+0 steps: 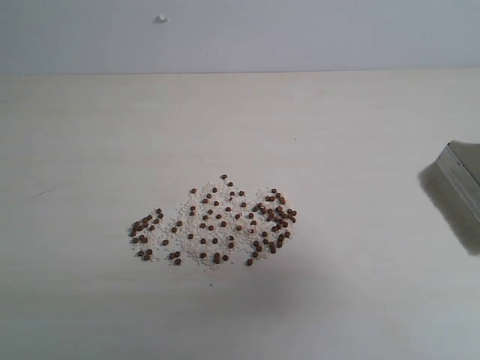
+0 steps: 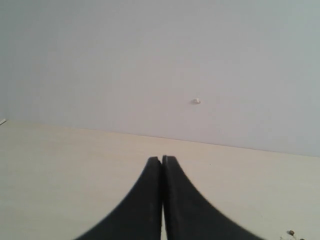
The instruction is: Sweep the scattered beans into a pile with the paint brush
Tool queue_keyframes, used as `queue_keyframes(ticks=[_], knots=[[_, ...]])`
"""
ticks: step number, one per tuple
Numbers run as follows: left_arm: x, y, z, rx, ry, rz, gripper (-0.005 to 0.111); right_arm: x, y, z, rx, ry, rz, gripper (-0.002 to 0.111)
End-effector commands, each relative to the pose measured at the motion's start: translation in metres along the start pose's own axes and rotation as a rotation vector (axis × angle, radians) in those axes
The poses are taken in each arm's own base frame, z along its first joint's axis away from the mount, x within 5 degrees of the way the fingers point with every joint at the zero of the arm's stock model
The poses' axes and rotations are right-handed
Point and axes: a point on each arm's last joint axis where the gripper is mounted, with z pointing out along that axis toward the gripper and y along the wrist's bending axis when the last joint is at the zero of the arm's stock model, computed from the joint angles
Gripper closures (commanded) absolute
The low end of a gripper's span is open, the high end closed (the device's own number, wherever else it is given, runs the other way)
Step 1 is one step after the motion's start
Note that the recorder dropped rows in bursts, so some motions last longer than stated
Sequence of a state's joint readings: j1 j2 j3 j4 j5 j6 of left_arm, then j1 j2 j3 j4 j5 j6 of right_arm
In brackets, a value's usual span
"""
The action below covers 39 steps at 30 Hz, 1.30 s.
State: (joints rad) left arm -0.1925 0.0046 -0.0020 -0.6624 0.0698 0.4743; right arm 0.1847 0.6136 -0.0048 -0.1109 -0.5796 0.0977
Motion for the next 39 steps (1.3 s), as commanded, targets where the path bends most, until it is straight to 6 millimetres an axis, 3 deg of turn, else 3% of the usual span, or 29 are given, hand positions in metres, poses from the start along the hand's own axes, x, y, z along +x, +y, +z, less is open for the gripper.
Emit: queue_keyframes(ticks=[1, 13, 18, 25, 32, 39], knots=[[0.001, 0.000, 0.000, 0.005, 0.000, -0.005, 0.107, -0.001, 0.000, -0.001, -0.002, -0.024, -0.054, 0.108], [0.001, 0.000, 0.000, 0.005, 0.000, -0.005, 0.107, -0.019, 0.003, 0.007, -0.034, -0.044, -0.133, 0.108], [0.001, 0.000, 0.000, 0.005, 0.000, -0.005, 0.107, -0.027, 0.010, 0.018, -0.118, -0.046, -0.047, 0.108], [0.001, 0.000, 0.000, 0.005, 0.000, -0.005, 0.107, -0.029, 0.008, 0.066, -0.131, 0.060, -0.052, 0.108], [0.001, 0.000, 0.000, 0.005, 0.000, -0.003, 0.107, -0.014, 0.003, 0.118, -0.125, 0.177, -0.173, 0.108], [0.001, 0.000, 0.000, 0.005, 0.000, -0.003, 0.107, 0.001, 0.004, 0.134, -0.150, 0.168, -0.176, 0.108]])
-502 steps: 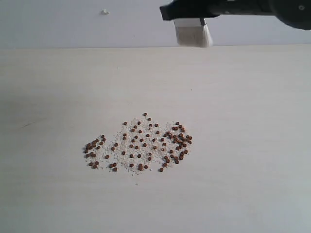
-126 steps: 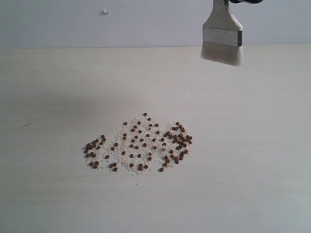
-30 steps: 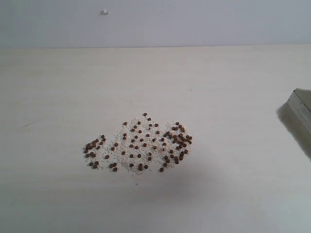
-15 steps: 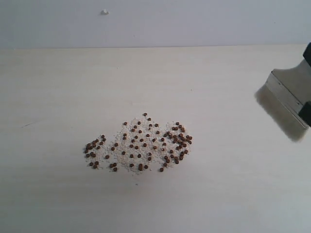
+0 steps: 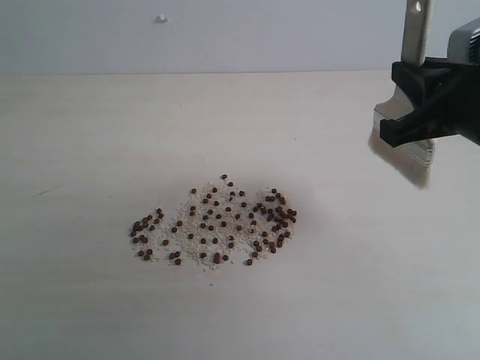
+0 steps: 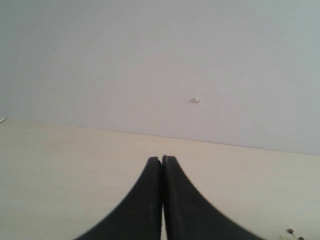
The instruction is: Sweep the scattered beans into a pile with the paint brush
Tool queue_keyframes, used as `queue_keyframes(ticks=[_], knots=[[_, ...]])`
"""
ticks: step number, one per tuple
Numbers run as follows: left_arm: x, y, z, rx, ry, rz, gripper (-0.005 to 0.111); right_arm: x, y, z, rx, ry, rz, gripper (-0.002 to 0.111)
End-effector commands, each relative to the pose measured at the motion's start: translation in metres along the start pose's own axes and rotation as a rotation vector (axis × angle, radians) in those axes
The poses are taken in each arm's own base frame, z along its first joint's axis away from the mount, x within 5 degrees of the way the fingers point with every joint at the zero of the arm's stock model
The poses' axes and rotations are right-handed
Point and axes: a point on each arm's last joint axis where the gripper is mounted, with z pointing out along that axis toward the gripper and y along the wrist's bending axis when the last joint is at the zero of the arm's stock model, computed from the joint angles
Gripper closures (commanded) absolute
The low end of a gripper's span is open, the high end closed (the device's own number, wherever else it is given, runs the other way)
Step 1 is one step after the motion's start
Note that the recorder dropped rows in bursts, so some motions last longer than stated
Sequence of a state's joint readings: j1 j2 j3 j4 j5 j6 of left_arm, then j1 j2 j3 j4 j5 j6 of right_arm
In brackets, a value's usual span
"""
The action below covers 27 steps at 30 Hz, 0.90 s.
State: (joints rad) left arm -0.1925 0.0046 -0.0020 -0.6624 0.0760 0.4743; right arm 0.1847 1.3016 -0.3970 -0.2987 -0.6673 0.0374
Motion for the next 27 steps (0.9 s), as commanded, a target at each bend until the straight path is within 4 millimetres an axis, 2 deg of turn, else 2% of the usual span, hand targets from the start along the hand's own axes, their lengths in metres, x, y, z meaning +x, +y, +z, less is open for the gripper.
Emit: queue_keyframes(ticks=[1, 18, 27], knots=[[0.000, 0.000, 0.000, 0.003, -0.005, -0.003, 0.107, 0.000, 0.000, 0.007, -0.003, -0.043, -0.002, 0.108], [0.000, 0.000, 0.000, 0.003, -0.005, -0.003, 0.107, 0.019, 0.002, 0.021, -0.016, -0.017, -0.035, 0.108], [0.000, 0.000, 0.000, 0.003, -0.005, -0.003, 0.107, 0.019, 0.002, 0.024, -0.019, -0.058, 0.049, 0.108]])
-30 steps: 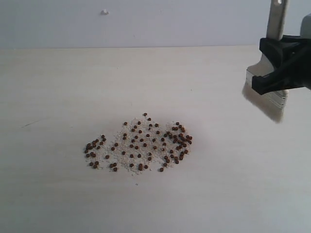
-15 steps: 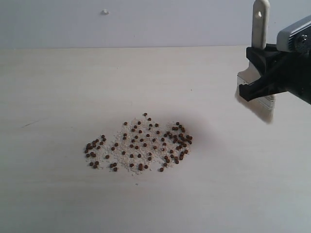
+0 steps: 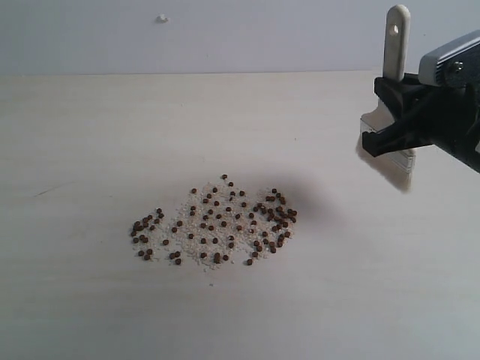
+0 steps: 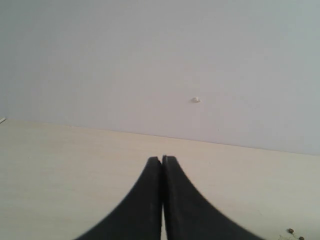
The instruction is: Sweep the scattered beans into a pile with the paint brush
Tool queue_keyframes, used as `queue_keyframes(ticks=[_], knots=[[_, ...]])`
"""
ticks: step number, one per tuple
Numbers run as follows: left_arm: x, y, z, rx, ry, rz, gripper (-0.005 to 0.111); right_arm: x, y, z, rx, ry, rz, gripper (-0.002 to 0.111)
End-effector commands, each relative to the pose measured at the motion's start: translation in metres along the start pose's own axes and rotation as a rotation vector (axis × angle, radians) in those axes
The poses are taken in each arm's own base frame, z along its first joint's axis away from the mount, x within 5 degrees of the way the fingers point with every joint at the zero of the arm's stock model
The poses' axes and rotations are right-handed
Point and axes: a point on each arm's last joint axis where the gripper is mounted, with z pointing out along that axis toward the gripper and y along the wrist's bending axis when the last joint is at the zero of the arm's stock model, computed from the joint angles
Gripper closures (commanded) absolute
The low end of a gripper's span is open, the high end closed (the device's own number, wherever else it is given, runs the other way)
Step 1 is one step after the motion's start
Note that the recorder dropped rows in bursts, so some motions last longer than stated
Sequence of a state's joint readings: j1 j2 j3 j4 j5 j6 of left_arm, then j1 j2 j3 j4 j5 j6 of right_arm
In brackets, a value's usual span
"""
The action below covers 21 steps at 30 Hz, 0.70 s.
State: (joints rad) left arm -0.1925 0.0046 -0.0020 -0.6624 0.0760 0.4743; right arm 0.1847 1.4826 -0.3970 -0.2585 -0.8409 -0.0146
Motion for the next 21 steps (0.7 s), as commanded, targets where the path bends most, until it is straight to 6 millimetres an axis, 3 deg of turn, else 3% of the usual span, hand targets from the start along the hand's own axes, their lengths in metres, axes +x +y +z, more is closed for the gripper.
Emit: queue_keyframes(ticks=[1, 21], knots=[[0.0001, 0.0000, -0.0003, 0.003, -0.005, -0.003, 0.107, -0.0066, 0.0003, 0.0018, -0.010, -0.057, 0.037, 0.108], [0.0001, 0.0000, -0.0003, 0.003, -0.005, -0.003, 0.107, -0.0003, 0.0003, 0.0019, -0.009, 0.013, 0.062, 0.108]])
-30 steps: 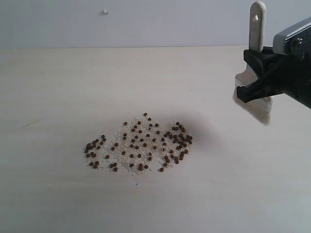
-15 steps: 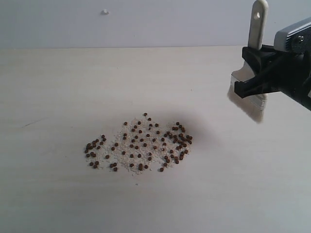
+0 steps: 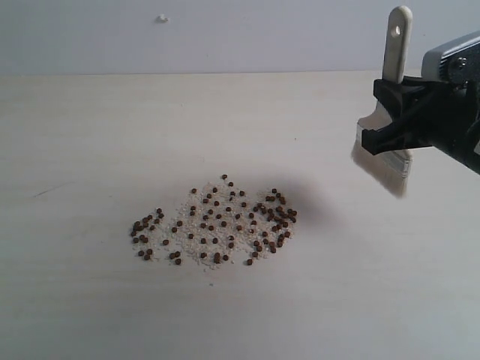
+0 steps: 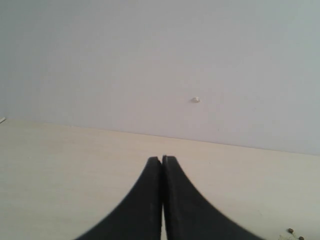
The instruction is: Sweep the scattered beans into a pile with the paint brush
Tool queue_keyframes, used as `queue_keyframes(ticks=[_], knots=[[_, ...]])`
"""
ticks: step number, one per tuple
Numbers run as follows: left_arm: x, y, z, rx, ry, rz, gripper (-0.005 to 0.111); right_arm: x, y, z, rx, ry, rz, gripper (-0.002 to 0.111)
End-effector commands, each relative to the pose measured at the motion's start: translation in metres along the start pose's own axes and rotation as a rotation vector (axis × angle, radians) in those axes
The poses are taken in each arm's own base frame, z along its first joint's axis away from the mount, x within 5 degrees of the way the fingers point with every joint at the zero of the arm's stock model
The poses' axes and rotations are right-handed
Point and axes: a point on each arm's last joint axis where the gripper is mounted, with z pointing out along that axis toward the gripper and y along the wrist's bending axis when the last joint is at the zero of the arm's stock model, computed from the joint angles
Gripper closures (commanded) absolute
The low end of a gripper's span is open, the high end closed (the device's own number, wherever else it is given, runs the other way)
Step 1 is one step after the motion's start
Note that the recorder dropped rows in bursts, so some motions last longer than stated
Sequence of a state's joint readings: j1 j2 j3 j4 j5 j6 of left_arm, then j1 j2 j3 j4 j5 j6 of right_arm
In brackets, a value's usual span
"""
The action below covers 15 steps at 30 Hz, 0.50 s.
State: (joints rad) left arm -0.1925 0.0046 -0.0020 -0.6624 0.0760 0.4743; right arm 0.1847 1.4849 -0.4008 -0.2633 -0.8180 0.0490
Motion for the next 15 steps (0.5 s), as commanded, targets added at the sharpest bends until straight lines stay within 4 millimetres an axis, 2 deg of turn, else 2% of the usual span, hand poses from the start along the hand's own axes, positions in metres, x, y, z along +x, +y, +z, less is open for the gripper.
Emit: queue_keyframes(ticks=[1, 6, 11, 15], knots=[[0.000, 0.000, 0.000, 0.003, -0.005, -0.003, 0.107, -0.002, 0.000, 0.001, -0.006, -0.009, 0.003, 0.108], [0.000, 0.000, 0.000, 0.003, -0.004, -0.003, 0.107, -0.002, 0.001, 0.001, -0.010, -0.015, 0.062, 0.108], [0.000, 0.000, 0.000, 0.003, -0.004, -0.003, 0.107, -0.003, 0.014, 0.006, -0.170, -0.120, 0.173, 0.108], [0.000, 0.000, 0.000, 0.003, -0.004, -0.003, 0.107, 0.007, 0.005, 0.020, -0.079, -0.052, 0.013, 0.108]])
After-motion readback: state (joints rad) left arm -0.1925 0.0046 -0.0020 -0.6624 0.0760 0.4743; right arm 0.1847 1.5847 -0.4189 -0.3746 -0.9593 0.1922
